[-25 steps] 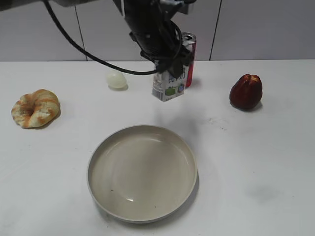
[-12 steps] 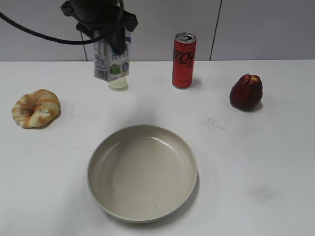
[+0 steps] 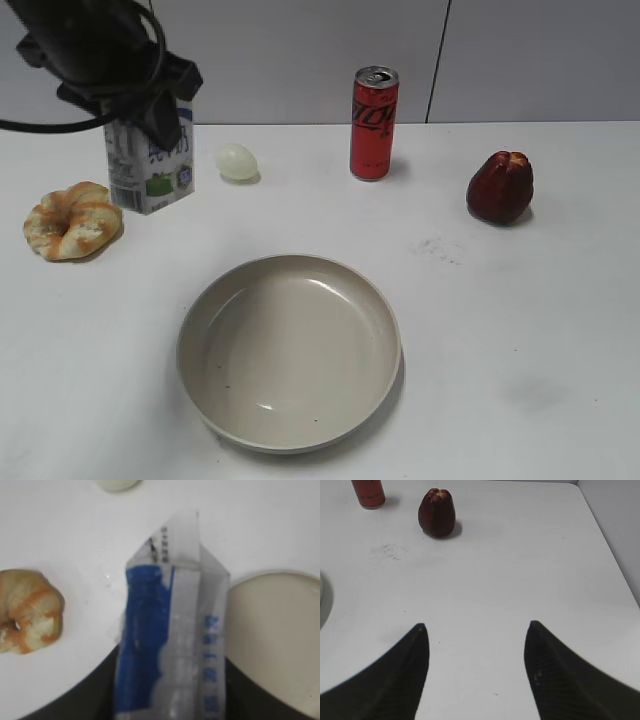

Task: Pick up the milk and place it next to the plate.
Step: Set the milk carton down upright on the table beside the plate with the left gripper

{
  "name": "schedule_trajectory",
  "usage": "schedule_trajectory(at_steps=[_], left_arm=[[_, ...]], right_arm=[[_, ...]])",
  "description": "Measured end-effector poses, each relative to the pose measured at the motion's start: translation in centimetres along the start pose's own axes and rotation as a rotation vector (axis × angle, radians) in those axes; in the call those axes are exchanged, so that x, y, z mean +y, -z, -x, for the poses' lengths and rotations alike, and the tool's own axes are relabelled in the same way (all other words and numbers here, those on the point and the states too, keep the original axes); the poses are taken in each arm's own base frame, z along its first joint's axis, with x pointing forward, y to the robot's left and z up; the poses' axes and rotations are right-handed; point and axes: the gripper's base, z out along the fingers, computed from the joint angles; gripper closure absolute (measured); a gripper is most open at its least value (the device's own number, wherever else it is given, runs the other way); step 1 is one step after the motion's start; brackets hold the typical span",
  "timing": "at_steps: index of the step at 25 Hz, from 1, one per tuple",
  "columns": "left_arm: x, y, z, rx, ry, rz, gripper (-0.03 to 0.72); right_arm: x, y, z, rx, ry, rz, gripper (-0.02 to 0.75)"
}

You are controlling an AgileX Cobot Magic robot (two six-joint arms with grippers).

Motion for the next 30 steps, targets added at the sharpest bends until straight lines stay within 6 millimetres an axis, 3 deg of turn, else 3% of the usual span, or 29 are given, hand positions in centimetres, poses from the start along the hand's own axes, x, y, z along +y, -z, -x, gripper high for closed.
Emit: schedule_trajectory(at_steps=[10,16,23,30], left_arm=[[0.4,2.0,-8.8,-0.241,0.135,0.004,0.383],[0.8,0.2,-13.0,-0.325,0.201,-0.001,0.383],[1.3,-2.6,-15.7,-0.366,0.252,0.001,0.383],[2.3,-3.6,-16.4,-0.425,0.307,0.012,0.384]], right_arm=[[0.0,0.0,0.0,0.0,0.0,0.0,0.279],[0.0,0.0,0.0,0.0,0.0,0.0,0.279],[0.0,0.0,0.0,0.0,0.0,0.0,0.279],[0.0,0.0,0.0,0.0,0.0,0.0,0.279]])
